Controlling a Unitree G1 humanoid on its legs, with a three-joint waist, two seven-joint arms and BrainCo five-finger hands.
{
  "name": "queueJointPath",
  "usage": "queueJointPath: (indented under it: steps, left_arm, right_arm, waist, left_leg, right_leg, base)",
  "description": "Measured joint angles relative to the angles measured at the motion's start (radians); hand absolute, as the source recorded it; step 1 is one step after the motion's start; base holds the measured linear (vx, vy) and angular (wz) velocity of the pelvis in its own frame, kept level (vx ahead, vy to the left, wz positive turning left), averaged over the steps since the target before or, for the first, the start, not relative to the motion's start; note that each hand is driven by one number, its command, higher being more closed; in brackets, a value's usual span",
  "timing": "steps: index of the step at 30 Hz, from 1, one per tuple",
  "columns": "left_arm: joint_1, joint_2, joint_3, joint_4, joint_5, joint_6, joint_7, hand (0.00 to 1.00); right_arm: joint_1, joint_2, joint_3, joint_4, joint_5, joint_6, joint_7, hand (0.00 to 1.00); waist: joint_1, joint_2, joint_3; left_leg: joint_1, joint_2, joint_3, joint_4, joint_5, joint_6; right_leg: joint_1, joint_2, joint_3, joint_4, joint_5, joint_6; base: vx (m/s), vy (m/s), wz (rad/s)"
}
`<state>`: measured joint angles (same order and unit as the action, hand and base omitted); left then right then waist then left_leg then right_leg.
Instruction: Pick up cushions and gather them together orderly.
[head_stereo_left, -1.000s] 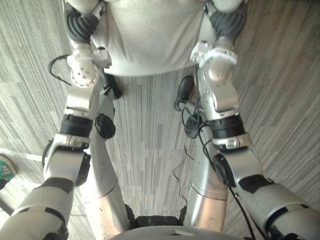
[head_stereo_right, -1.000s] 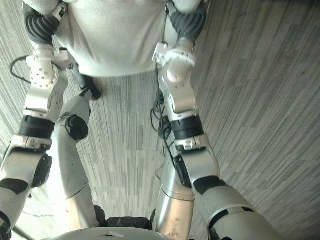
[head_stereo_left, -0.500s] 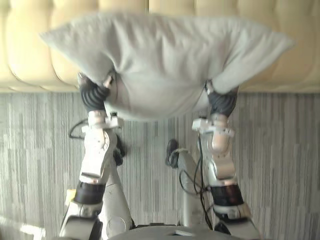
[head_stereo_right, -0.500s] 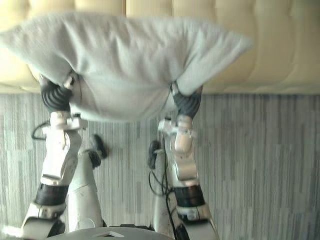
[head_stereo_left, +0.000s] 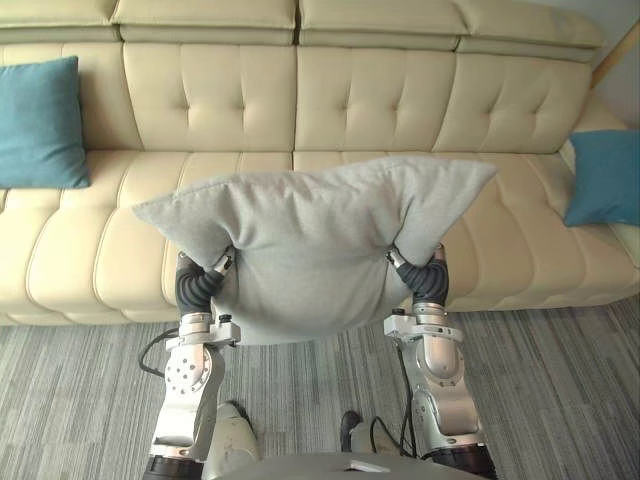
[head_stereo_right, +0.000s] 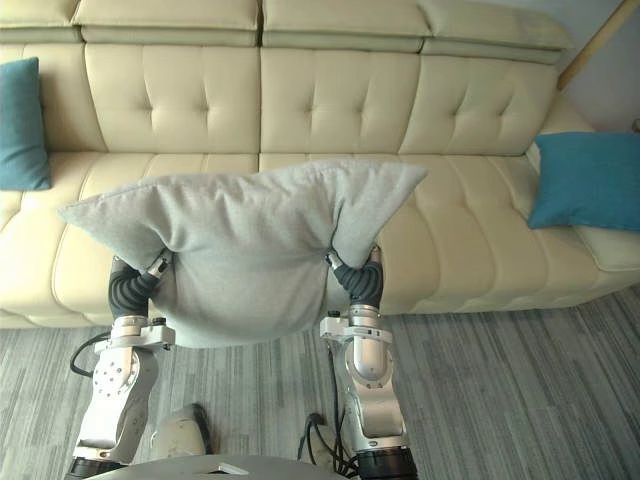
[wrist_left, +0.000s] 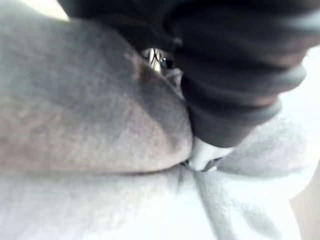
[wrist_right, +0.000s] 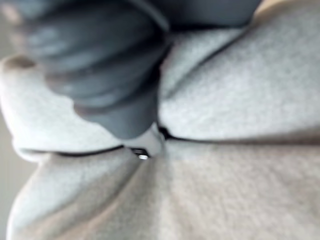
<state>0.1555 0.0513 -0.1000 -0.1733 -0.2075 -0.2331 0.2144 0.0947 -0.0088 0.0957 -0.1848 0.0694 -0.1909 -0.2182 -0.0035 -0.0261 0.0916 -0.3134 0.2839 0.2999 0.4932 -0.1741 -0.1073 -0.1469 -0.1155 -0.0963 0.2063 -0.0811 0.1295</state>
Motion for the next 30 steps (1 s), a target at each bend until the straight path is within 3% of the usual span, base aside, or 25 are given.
queueJointPath:
  steps: [4, 9, 13, 16, 17, 18, 19, 20, 21, 22, 23, 24, 26, 28, 29, 30]
  left_arm:
    - [-0.001, 0.001, 0.000, 0.013, 0.018, 0.012, 0.001, 1.00]
    - [-0.001, 0.008, -0.006, 0.024, 0.018, 0.015, -0.002, 1.00]
    - [0.022, 0.008, -0.021, 0.029, 0.027, 0.027, -0.018, 1.00]
    - [0.033, 0.023, -0.017, 0.030, 0.040, 0.033, -0.024, 1.00]
    - [0.035, 0.044, -0.017, 0.030, 0.047, 0.035, -0.024, 1.00]
    - [0.030, 0.053, -0.010, 0.027, 0.049, 0.032, -0.023, 1.00]
    - [0.034, 0.014, -0.008, 0.035, 0.048, 0.032, -0.016, 1.00]
    - [0.018, 0.030, -0.012, 0.058, 0.049, 0.032, -0.018, 1.00]
    - [0.011, 0.048, -0.017, 0.074, 0.053, 0.036, -0.018, 1.00]
    - [0.003, 0.083, -0.029, 0.087, 0.054, 0.036, -0.020, 1.00]
    - [-0.003, 0.086, -0.026, 0.088, 0.055, 0.036, -0.020, 1.00]
    - [-0.019, 0.052, -0.026, 0.103, 0.055, 0.035, -0.018, 1.00]
    - [-0.038, 0.039, -0.034, 0.151, 0.055, 0.050, -0.017, 1.00]
    - [-0.044, 0.044, -0.046, 0.143, 0.055, 0.050, -0.017, 1.00]
    - [-0.042, 0.043, -0.050, 0.143, 0.055, 0.050, -0.017, 1.00]
    - [-0.023, 0.031, -0.061, 0.143, 0.056, 0.051, -0.017, 1.00]
  right_arm:
    - [-0.009, 0.000, -0.002, 0.058, 0.000, 0.021, 0.000, 1.00]
    - [-0.010, -0.005, -0.003, 0.059, 0.000, 0.024, 0.001, 1.00]
    - [0.002, -0.004, -0.023, 0.098, -0.021, 0.024, 0.012, 1.00]
    - [0.019, 0.002, -0.020, 0.111, -0.030, 0.024, 0.026, 1.00]
    - [0.016, 0.017, -0.020, 0.136, -0.030, 0.024, 0.031, 1.00]
    - [0.017, 0.033, -0.020, 0.136, -0.030, 0.024, 0.036, 1.00]
    - [0.001, -0.018, -0.020, 0.117, -0.035, 0.021, 0.039, 1.00]
    - [0.003, -0.009, -0.027, 0.143, -0.035, 0.019, 0.037, 1.00]
    - [0.002, -0.007, -0.030, 0.169, -0.035, 0.026, 0.037, 1.00]
    - [0.004, 0.009, -0.033, 0.194, -0.035, 0.032, 0.038, 1.00]
    - [-0.002, 0.010, -0.040, 0.183, -0.035, 0.033, 0.040, 1.00]
    - [-0.013, -0.024, -0.051, 0.156, -0.036, 0.023, 0.045, 1.00]
    - [-0.010, -0.030, -0.067, 0.167, -0.036, 0.048, 0.045, 1.00]
    - [0.013, -0.030, -0.067, 0.157, -0.034, 0.048, 0.057, 1.00]
    - [0.023, -0.032, -0.068, 0.157, -0.028, 0.048, 0.062, 1.00]
    - [0.056, -0.041, -0.055, 0.152, -0.020, 0.048, 0.069, 1.00]
  waist:
    - [-0.006, -0.001, -0.006]
    - [-0.009, -0.009, -0.015]
    - [-0.008, -0.018, -0.005]
    - [-0.009, -0.024, 0.010]
    - [-0.006, -0.064, 0.010]
    - [-0.006, -0.100, 0.014]
    - [0.000, -0.019, 0.038]
    - [-0.005, -0.012, 0.054]
    - [-0.018, -0.030, 0.050]
    - [-0.026, -0.096, 0.038]
    - [-0.046, -0.125, 0.047]
    - [-0.049, -0.074, 0.078]
    - [-0.041, -0.056, 0.103]
    - [-0.067, -0.022, 0.090]
    - [-0.075, -0.009, 0.082]
    - [-0.074, 0.049, 0.050]
  left_leg:
    - [0.055, -0.023, 0.003, -0.047, 0.003, 0.000]
    - [0.072, -0.047, 0.000, -0.077, 0.013, 0.003]
    - [0.076, -0.086, -0.032, -0.052, -0.026, 0.018]
    - [0.072, -0.094, -0.057, -0.048, -0.029, 0.023]
    - [0.086, -0.131, -0.060, -0.096, -0.029, 0.024]
    - [0.060, -0.161, -0.045, 0.073, -0.071, 0.085]
    - [0.115, -0.131, -0.038, 0.140, -0.218, 0.158]
    - [0.098, -0.142, -0.069, 0.153, -0.253, 0.138]
    - [0.084, -0.157, -0.084, 0.124, -0.242, 0.155]
    - [0.112, -0.232, -0.089, 0.018, -0.196, 0.162]
    - [0.091, -0.269, -0.119, 0.076, -0.223, 0.154]
    - [0.175, -0.243, -0.170, 0.036, -0.257, 0.139]
    - [0.225, -0.263, -0.163, -0.004, -0.263, 0.137]
    - [0.235, -0.241, -0.210, -0.023, -0.304, 0.089]
    - [0.240, -0.222, -0.221, -0.022, -0.316, 0.082]
    - [0.265, -0.153, -0.239, -0.013, -0.326, 0.038]
  right_leg:
    - [0.057, -0.005, 0.032, -0.088, 0.062, -0.006]
    - [0.050, -0.018, 0.036, -0.078, 0.073, -0.018]
    - [-0.001, -0.056, 0.023, 0.089, 0.020, -0.080]
    - [-0.057, -0.068, 0.000, 0.241, 0.045, -0.116]
    - [-0.079, -0.091, 0.000, 0.267, 0.062, -0.141]
    - [-0.094, -0.133, -0.027, 0.293, 0.039, -0.147]
    - [-0.170, -0.134, -0.080, 0.483, 0.048, -0.158]
    - [-0.232, -0.119, -0.051, 0.503, -0.036, -0.103]
    - [-0.236, -0.098, -0.054, 0.379, -0.056, -0.076]
    - [-0.251, -0.094, -0.048, 0.186, -0.042, -0.065]
    - [-0.266, -0.089, -0.055, 0.072, -0.041, -0.064]
    - [-0.273, -0.042, -0.056, 0.085, 0.007, -0.044]
    - [-0.316, -0.079, -0.045, 0.134, 0.047, -0.032]
    - [-0.348, -0.055, -0.053, 0.108, 0.088, -0.058]
    - [-0.346, -0.043, -0.054, 0.122, 0.103, -0.073]
    - [-0.323, 0.013, -0.098, 0.158, 0.108, -0.092]
  base:
    - [0.06, 0.057, -0.22]
    - [-0.02, 0.009, -0.05]
    - [-0.11, 0.072, 0.06]
    - [-0.13, 0.085, 0.26]
    - [-0.07, 0.112, 0.27]
    - [-0.03, 0.167, -0.06]
    - [-0.09, 0.154, -0.06]
    - [-0.15, 0.140, 0.03]
    - [-0.13, 0.062, 0.53]
    - [0.04, 0.026, 0.75]
    - [0.16, 0.035, 0.68]
    - [0.17, 0.092, 0.43]
    - [0.22, 0.049, 0.14]
    - [0.41, -0.147, 0.47]
    - [0.49, -0.235, 0.51]
    - [0.58, -0.213, 0.28]
